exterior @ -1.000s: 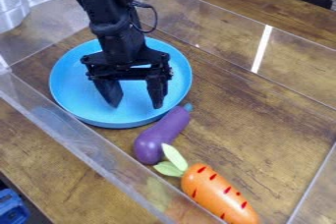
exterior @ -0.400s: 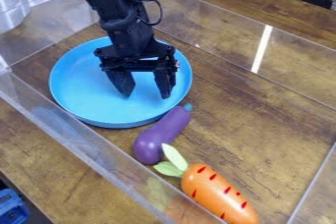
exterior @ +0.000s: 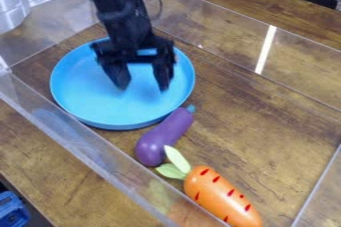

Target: Remove the purple eggplant from the blue tray and put it on the table

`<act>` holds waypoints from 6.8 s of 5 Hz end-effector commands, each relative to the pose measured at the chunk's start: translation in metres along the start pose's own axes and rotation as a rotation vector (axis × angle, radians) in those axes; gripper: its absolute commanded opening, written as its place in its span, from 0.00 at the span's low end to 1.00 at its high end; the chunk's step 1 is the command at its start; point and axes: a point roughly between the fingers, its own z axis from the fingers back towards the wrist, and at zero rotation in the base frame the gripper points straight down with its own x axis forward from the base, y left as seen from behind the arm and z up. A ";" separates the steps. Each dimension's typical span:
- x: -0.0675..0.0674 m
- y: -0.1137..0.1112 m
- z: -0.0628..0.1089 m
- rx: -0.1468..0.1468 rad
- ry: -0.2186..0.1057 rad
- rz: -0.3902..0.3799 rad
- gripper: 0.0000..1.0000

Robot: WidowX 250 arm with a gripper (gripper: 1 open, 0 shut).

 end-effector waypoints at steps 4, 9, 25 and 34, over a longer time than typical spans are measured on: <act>-0.005 -0.025 0.046 0.067 -0.055 -0.251 1.00; -0.014 -0.042 0.012 0.086 -0.024 -0.331 1.00; 0.036 0.007 0.019 0.082 0.127 -0.170 1.00; 0.020 0.004 0.014 -0.001 0.217 -0.441 1.00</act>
